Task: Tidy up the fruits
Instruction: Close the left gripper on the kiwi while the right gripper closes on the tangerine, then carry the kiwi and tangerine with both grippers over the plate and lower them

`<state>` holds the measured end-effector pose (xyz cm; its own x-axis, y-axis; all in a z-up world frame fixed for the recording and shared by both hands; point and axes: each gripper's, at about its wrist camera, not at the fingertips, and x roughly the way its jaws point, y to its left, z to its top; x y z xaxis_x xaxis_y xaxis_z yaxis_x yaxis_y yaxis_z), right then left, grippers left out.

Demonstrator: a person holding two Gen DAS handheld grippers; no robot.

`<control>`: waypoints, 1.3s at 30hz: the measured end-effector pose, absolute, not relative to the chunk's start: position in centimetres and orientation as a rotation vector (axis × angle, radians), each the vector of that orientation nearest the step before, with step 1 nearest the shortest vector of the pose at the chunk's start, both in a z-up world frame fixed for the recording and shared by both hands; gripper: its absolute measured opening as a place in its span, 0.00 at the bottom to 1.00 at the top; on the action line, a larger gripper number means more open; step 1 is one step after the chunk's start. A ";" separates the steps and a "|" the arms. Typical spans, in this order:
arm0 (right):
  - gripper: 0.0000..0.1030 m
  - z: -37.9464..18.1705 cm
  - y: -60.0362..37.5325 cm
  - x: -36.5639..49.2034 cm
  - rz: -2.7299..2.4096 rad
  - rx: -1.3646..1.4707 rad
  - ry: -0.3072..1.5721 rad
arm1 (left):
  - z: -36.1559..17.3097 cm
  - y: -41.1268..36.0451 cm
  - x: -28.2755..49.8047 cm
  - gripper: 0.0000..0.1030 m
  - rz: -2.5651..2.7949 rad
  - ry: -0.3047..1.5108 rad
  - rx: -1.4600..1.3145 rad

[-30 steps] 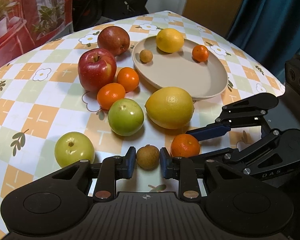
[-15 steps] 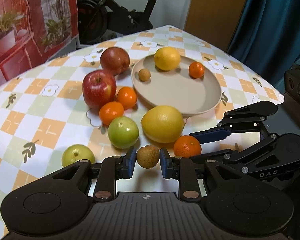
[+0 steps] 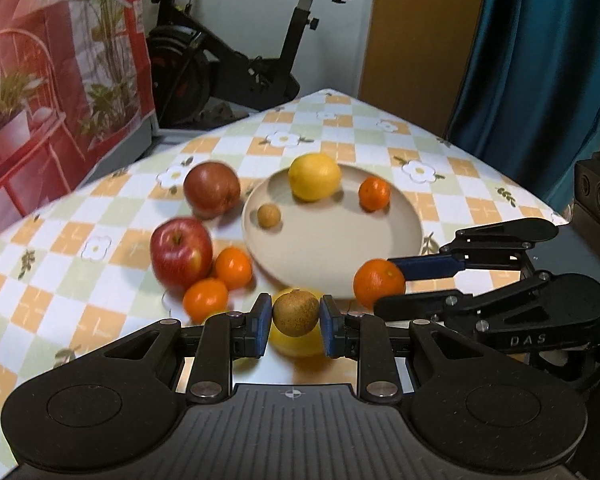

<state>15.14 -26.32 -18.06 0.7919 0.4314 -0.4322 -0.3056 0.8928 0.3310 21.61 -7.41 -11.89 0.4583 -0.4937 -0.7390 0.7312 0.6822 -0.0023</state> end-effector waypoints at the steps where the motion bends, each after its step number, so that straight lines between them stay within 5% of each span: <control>1: 0.30 -18.0 -26.8 15.1 0.391 0.254 0.513 | -11.7 -7.9 21.7 0.27 -0.776 0.778 0.343; 39: 0.30 -22.8 -34.1 21.9 0.169 0.080 0.587 | -17.1 -19.1 31.4 0.27 -0.711 0.846 0.363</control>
